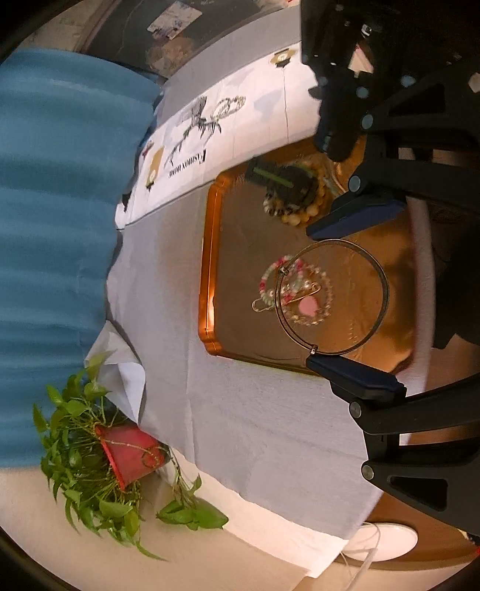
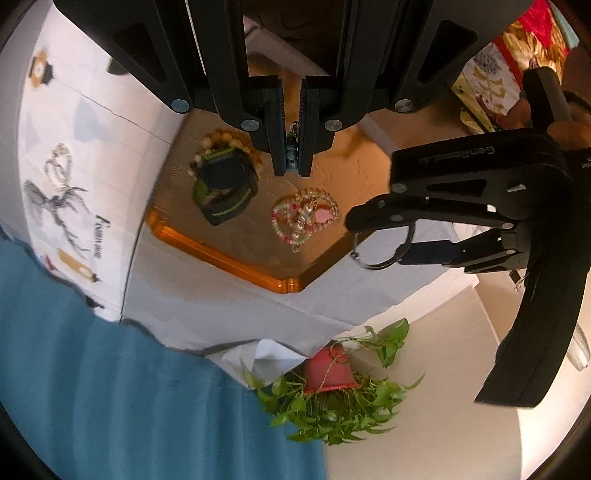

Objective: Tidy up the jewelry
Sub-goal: 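Carry the hoop bangle and teal bracelet over the copper tray with both tools, then open both tools to drop the bangle and bracelet into the tray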

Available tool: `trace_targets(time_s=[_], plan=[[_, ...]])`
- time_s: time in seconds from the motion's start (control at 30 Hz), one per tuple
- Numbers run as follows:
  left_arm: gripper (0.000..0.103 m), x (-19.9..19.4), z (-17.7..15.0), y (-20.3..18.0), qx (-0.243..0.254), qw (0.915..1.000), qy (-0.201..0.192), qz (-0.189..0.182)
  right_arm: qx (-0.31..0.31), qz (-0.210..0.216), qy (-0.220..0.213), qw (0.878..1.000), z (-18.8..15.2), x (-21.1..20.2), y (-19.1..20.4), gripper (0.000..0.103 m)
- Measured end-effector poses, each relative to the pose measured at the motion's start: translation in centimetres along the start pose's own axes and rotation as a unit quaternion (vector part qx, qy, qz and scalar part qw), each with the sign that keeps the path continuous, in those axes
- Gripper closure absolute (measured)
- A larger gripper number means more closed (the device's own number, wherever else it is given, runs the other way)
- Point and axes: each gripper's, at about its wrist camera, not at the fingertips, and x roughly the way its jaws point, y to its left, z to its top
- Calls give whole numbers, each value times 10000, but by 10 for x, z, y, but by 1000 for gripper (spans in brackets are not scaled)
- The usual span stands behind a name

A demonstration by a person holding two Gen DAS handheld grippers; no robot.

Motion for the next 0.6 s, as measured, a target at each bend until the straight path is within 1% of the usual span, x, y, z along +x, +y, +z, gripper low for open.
trace_targets(time_s=[0.13,0.23,0.27,0.3,0.33,0.37,0.4,0.43,0.47,0.5,0.6], plan=[[44,22,6,5,-52,9999,121,13,37,54,104,9999,1,19,-3,97],[44,34,8,6,4,9998,207,74,99,24,172,9998,2,31,-7,97],[42,39,8,5,55,9997,242,65,111,13,211,9997,2,35,-8,95],[38,43,9,4,108,9995,283,68,101,-32,277,9996,1,39,-9,94],[17,48,8,2,195,9990,390,137,67,-133,347,9993,0,42,-10,93],[1,54,8,0,286,9978,516,289,0,-249,439,9987,-1,45,-9,86],[1,56,7,-2,358,9969,549,428,-48,-332,501,9982,-2,47,-9,66],[1,56,3,-3,434,9964,530,502,-103,-467,559,9973,-4,49,-9,52],[0,56,0,-5,493,9960,550,508,-133,-558,558,9968,-7,49,-8,29],[0,55,-2,-5,494,9959,574,492,-155,-578,528,9968,-8,47,-7,23],[0,50,-11,-8,518,9952,654,516,-276,-531,585,9965,-15,42,-2,23]])
